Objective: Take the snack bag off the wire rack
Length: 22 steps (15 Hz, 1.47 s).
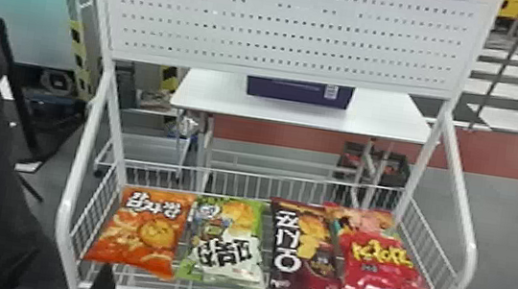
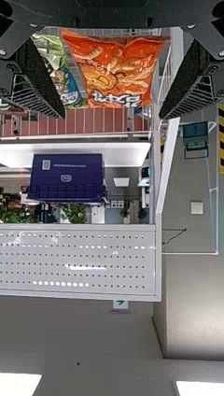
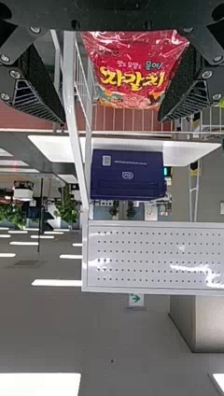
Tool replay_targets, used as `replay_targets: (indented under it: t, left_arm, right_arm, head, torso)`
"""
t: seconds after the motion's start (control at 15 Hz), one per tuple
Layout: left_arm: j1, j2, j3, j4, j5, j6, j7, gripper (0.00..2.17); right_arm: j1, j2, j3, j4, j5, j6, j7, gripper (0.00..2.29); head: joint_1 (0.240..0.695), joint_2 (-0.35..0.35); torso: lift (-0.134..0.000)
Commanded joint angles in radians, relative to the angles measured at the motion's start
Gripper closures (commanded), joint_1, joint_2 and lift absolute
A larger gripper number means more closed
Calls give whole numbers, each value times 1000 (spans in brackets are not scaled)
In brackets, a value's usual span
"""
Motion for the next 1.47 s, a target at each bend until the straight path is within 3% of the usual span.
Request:
replay_targets:
  t: [0.0, 0.6, 0.73, 0.87, 1.07, 1.2, 1.4]
  left_arm:
    - [1, 0, -1, -2, 0, 0, 0, 144]
    - [7, 0, -1, -11, 0, 0, 0, 144]
    - [12, 0, -10, -14, -6, 0, -2, 144]
    - [6, -3, -27, -13, -18, 4, -3, 144]
    - [0, -1, -33, -2, -20, 4, -2, 140]
    - [0, 2, -30, 3, -20, 4, -2, 140]
    - [1, 3, -24, 4, -18, 7, -2, 140]
  right_arm:
    - [0, 0, 1, -2, 0, 1, 0, 174]
    - [-9, 6, 4, 1, 2, 50, 3, 174]
    - [-138, 9, 51, 67, 12, 121, 21, 174]
    - [-299, 32, 114, 136, 20, 262, 60, 174]
    - [-514, 72, 203, 308, 40, 357, 92, 174]
    - [-611, 101, 229, 435, 18, 357, 140, 174]
    - [-689, 109, 249, 564, 5, 348, 164, 174]
  head:
    - [499, 0]
    - [499, 0]
    - [499, 0]
    - [499, 0]
    - [499, 0]
    - [499, 0]
    - [499, 0]
  torso:
    - [0]
    - [0]
    - [0]
    - [0]
    - [0]
    - [0]
    - [0]
